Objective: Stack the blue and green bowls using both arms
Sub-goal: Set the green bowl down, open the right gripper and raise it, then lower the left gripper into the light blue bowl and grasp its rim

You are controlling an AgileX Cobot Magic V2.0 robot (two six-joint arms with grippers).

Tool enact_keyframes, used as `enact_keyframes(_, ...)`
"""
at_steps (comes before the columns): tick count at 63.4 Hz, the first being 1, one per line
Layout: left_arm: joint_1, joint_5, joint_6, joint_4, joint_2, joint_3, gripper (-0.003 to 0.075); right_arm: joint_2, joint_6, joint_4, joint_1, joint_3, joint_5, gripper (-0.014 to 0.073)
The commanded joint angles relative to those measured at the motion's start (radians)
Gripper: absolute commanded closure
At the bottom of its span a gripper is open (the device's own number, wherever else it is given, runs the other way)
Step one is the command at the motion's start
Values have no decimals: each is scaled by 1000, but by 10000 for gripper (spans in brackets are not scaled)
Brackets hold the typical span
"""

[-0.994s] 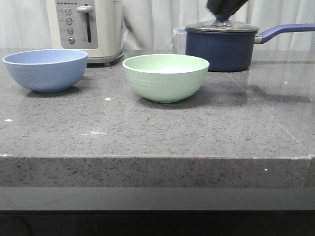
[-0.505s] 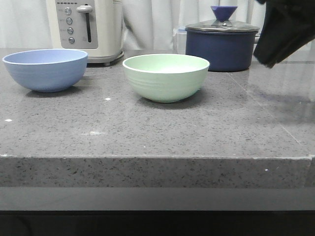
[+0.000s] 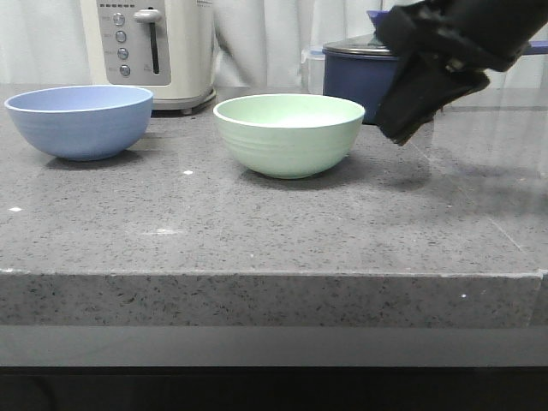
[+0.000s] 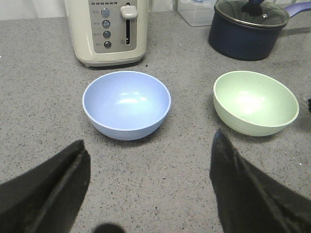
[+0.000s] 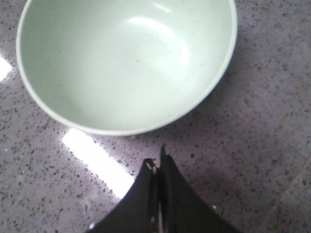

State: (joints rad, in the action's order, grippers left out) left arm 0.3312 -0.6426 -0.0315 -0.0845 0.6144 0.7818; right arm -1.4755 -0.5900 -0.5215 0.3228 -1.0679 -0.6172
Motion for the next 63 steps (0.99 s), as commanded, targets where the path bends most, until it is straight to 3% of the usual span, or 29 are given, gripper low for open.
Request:
enact_keyframes(1,8,80,-1,-4,6,27,208,12,-16,-36,0,-23,78,657)
enact_keyframes(49,5,80,-1,19,24,32,208,0,-16,-37,0,-23,109,657)
enact_keyframes(63,5,-48,10,90,188,150,208,0,-16,-37,0,-23,109,657)
